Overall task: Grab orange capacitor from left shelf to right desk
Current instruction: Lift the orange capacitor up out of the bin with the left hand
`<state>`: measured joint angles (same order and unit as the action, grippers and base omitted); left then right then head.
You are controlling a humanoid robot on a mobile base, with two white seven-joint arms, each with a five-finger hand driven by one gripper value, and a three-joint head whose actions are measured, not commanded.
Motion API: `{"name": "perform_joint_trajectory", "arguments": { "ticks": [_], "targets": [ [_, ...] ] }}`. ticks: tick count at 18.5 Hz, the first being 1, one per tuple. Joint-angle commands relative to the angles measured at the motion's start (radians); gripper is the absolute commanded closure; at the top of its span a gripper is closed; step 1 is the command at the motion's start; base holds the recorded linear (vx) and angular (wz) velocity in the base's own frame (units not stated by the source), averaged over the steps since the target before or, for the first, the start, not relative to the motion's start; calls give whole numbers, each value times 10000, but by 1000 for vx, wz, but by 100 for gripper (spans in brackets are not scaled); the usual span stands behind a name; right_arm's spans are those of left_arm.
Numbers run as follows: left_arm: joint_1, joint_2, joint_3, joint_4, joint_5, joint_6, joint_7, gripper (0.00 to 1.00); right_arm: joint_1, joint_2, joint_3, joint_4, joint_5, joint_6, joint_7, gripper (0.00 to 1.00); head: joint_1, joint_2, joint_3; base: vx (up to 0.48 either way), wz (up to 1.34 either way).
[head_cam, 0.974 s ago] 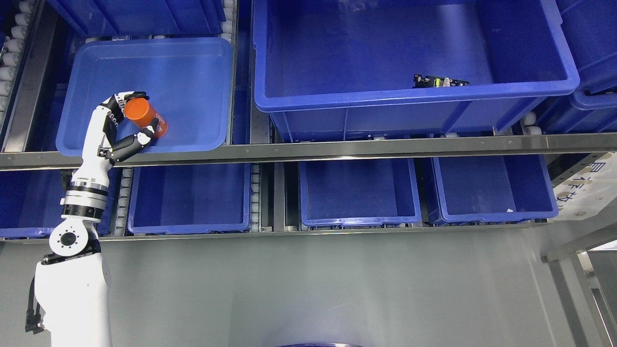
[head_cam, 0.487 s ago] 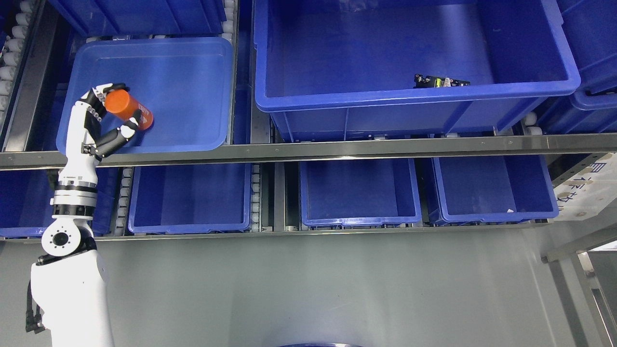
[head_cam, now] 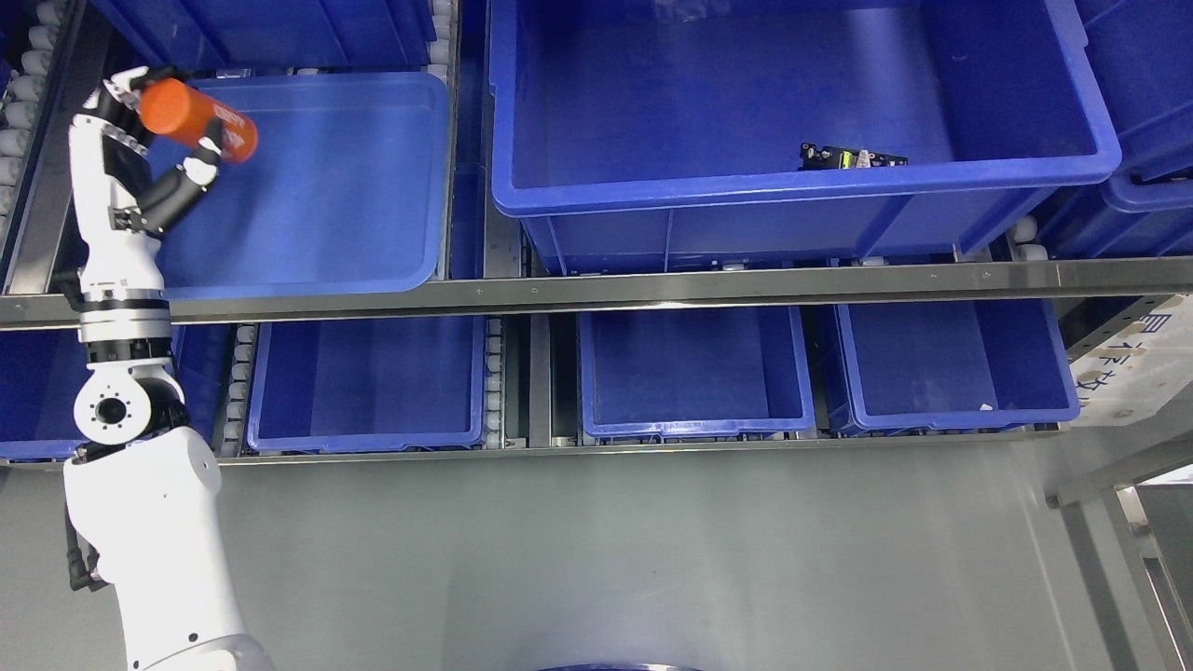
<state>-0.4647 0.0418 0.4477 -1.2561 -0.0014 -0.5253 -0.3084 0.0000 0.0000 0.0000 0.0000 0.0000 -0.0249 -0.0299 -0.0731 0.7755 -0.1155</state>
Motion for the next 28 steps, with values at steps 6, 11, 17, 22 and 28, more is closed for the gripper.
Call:
{"name": "perform_joint_trajectory", "arguments": {
  "ticks": [6,11,17,22,28],
  "targets": [
    [397,-243,-749,-2486,566,-346,812,100,199,-175,-123,-175,46,4,7,0,0,0,0,0,0],
    [948,-243,-948,-3313,566,-361,844,100,199,-175,-123,-175,46,4,7,0,0,0,0,0,0],
    [1914,-243,-994,-4587,566,-895,783,100,199,-175,-123,-175,46,4,7,0,0,0,0,0,0],
    [2069,-243,-964,-4604,612,-1434,783,100,199,-175,-123,-175,46,4,7,0,0,0,0,0,0],
    [2039,-243,-979,-4619,628,-2601,783,100,199,-175,-123,-175,46,4,7,0,0,0,0,0,0]
  ]
}}
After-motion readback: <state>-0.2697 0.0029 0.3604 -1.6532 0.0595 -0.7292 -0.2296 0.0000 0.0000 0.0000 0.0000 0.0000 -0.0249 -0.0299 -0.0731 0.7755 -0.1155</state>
